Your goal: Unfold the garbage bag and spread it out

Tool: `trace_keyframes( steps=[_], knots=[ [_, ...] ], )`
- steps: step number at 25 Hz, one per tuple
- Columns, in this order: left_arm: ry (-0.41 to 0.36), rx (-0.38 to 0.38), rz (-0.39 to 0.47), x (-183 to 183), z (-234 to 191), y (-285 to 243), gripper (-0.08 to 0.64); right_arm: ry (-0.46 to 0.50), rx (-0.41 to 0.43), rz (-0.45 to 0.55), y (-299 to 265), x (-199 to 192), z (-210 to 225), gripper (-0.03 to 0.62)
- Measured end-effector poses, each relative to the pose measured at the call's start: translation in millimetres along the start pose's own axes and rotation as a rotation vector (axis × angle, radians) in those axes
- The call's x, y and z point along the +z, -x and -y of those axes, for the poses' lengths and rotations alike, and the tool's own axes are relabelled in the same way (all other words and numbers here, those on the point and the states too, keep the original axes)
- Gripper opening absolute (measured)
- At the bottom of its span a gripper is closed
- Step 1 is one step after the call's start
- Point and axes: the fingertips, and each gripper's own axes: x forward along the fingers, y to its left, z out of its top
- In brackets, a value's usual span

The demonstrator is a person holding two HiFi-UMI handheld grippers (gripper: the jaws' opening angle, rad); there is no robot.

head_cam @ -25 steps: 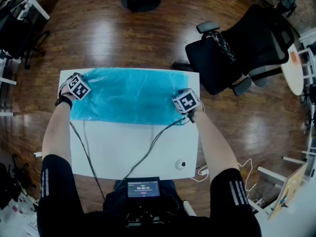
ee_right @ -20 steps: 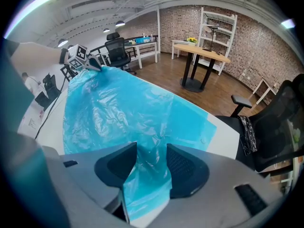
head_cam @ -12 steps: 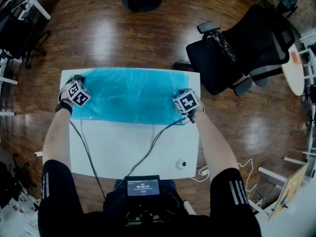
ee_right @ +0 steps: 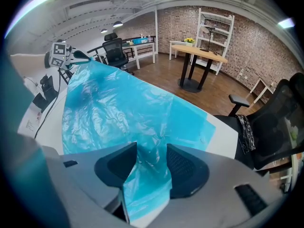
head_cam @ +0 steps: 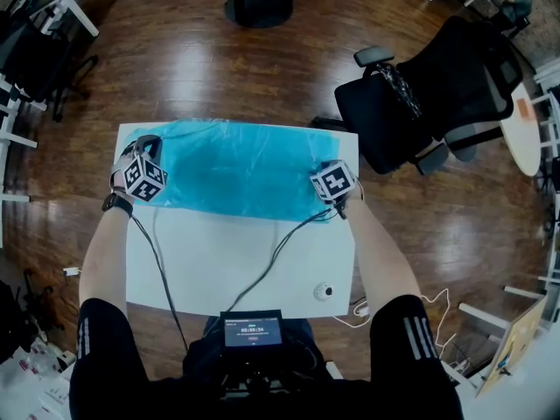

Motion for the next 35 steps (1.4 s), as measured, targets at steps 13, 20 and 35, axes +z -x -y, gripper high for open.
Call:
trace_keyframes(
  steps=[13, 20, 35],
  knots=[
    [0.001, 0.076, 0.240, 34.4, 26.8, 85.7, 0.003, 0.003, -0.027, 0.007, -0.4, 2.5, -0.8, 0.236],
    [-0.020, 0.080, 0.314, 32.2, 52.1, 124.3, 0.003, -0.010, -0.038, 0.015, -2.1, 4.9, -2.2, 0.236],
    [0.086, -0.039, 0.352, 23.4, 150.3, 195.7, 0.003, -0.057, -0.047, 0.024, -2.4, 3.0, -3.8, 0.238]
  ],
)
